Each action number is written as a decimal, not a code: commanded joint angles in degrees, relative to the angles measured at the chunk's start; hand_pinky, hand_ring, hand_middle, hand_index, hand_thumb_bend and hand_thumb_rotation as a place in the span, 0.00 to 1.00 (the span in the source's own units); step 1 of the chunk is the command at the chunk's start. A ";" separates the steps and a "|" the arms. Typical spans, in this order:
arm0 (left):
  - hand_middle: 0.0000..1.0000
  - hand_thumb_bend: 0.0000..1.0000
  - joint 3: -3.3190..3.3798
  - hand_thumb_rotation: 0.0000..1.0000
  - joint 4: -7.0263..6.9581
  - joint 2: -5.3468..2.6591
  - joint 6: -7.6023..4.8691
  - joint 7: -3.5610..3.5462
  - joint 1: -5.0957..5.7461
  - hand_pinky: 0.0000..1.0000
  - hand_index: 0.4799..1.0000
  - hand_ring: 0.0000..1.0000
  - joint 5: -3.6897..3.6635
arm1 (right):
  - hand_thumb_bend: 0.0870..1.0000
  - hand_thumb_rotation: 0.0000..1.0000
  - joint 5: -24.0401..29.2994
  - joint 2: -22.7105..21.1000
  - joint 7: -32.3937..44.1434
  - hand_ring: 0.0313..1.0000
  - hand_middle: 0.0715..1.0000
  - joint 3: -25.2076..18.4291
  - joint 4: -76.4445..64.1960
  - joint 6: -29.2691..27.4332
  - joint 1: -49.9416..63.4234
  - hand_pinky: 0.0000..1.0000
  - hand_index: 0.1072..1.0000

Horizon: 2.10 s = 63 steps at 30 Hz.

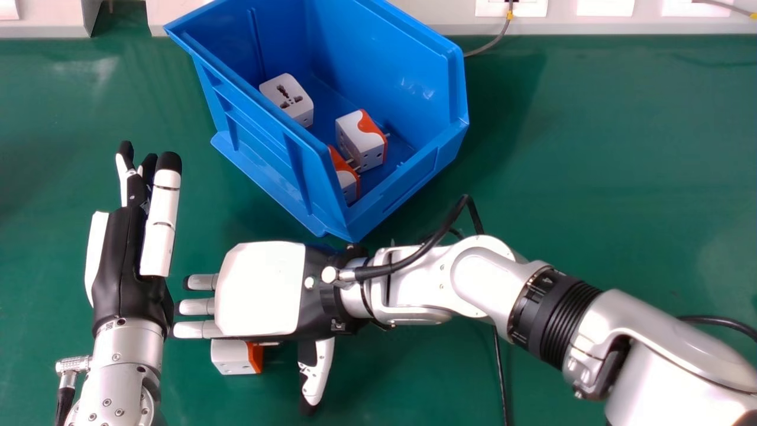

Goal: Pick all objects and put in blue box

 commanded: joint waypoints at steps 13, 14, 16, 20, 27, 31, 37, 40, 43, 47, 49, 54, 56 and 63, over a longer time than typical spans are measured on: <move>1.00 0.51 -0.97 0.93 -0.85 -0.62 -0.82 1.22 -0.86 1.00 1.00 1.00 0.77 | 0.58 0.66 -2.94 1.26 -2.35 1.00 1.00 4.38 1.13 3.56 -1.85 0.00 1.00; 1.00 0.51 -1.01 0.93 -0.94 -0.69 -0.78 1.23 -0.86 1.00 1.00 1.00 0.73 | 0.57 0.65 -2.85 1.32 -2.40 1.00 1.00 4.42 1.17 3.52 -1.91 0.00 1.00; 1.00 0.51 -1.16 0.93 -1.35 -0.82 -0.58 1.26 -0.77 1.00 1.00 1.00 0.78 | 0.56 0.64 -1.91 1.61 -2.46 1.00 1.00 3.96 1.41 3.02 -1.79 0.00 1.00; 1.00 0.51 -1.26 0.93 -1.66 -0.94 -0.37 1.13 -0.72 1.00 1.00 1.00 0.81 | 0.58 0.56 1.86 3.18 -3.85 1.00 1.00 2.11 5.06 0.21 -1.64 0.00 0.98; 1.00 0.51 -0.81 0.93 -1.18 -0.42 -0.24 0.43 -1.12 1.00 1.00 1.00 0.40 | 0.56 0.30 7.56 3.71 -4.88 0.72 0.75 -1.20 8.87 -2.59 -0.48 0.18 0.72; 1.00 0.51 -0.53 0.94 -1.16 -0.24 -0.10 0.22 -1.25 1.00 1.00 1.00 0.33 | 0.53 0.22 11.48 3.47 0.52 0.49 0.55 -3.58 7.96 -2.44 -0.18 0.14 0.61; 1.00 0.51 -0.59 0.94 -1.79 -0.20 0.06 0.20 -0.93 1.00 1.00 1.00 0.24 | 0.50 0.17 12.03 2.38 -0.04 0.20 0.24 -4.10 6.94 -2.17 0.66 0.06 0.50; 1.00 0.51 -0.58 0.94 -2.01 -0.10 0.16 0.12 -0.77 1.00 1.00 1.00 0.20 | 0.48 0.15 12.22 2.34 0.52 0.11 0.14 -4.30 6.96 -1.87 1.05 0.03 0.46; 1.00 0.51 -0.55 0.94 -2.28 -0.07 0.36 0.05 -0.64 1.00 1.00 1.00 0.14 | 0.48 0.14 12.74 2.41 0.95 0.06 0.09 -4.73 7.17 -1.72 1.50 0.01 0.44; 1.00 0.51 -0.67 0.94 -3.03 -0.11 0.91 0.12 -0.39 0.99 1.00 1.00 0.39 | 0.47 0.13 13.03 2.45 1.60 0.04 0.07 -5.21 6.79 -0.93 2.15 0.01 0.43; 1.00 0.51 -0.66 0.94 -3.16 -0.06 1.01 0.04 -0.30 0.99 1.00 1.00 0.39 | 0.47 0.13 13.08 2.40 1.49 0.04 0.07 -5.33 6.66 -0.81 2.37 0.01 0.43; 1.00 0.50 -0.70 0.94 -3.97 0.08 1.42 -0.15 0.19 0.99 1.00 1.00 0.43 | 0.47 0.12 13.33 2.08 1.70 0.03 0.06 -5.55 5.86 -0.69 2.88 0.01 0.43; 1.00 0.50 -0.72 0.94 -4.10 0.13 1.57 -0.18 0.21 0.99 1.00 1.00 0.57 | 0.47 0.12 13.62 1.97 1.87 0.02 0.06 -5.89 5.72 -0.54 3.19 0.01 0.43; 1.00 0.50 -0.76 0.94 -4.84 0.42 2.15 -0.28 0.57 0.99 1.00 1.00 0.73 | 0.47 0.12 16.73 0.78 5.49 0.02 0.06 -8.67 2.76 0.16 5.38 0.01 0.43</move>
